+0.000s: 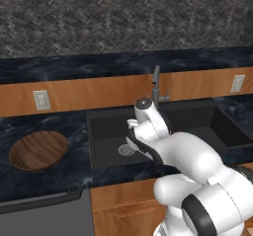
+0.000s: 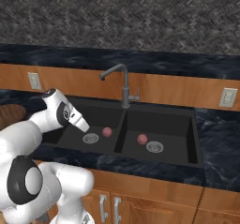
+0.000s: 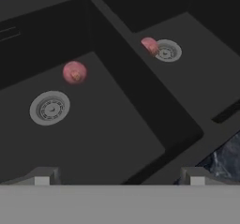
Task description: Remove the onion and onion from the sink. Then move the bowl and cup from the counter to the sink for washing.
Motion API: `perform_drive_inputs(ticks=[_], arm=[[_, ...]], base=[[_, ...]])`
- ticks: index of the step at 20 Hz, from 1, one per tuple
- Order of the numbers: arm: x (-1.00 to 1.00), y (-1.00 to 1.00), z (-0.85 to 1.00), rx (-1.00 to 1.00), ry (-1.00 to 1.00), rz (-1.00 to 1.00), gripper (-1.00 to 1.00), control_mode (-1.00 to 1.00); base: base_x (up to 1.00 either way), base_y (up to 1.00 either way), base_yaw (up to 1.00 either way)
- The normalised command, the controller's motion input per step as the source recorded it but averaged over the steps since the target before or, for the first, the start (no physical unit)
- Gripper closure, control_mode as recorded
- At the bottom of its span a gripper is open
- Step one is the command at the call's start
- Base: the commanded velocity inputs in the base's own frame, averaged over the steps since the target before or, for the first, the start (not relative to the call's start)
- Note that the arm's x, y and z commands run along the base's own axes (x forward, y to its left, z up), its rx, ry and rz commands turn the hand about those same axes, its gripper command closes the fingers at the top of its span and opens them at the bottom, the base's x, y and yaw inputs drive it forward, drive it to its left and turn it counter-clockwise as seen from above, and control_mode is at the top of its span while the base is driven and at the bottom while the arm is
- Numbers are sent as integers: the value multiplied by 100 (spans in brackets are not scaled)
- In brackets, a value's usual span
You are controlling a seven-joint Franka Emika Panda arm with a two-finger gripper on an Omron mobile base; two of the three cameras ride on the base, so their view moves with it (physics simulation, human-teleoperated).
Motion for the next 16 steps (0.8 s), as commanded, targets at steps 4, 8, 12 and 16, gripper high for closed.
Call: perform_drive_inputs(ticks=[4,8,12,16], arm=[[22,-7,-22,0,0,1,-100,-100],[21,-5,-21,0,0,5,-100,-100],[21,-3,-17,-3,0,6,-100,-100],[20,-6,-15,-5,0,7,-100,-100]], base=[[0,0,0],[0,0,0],[0,0,0],[0,0,0]])
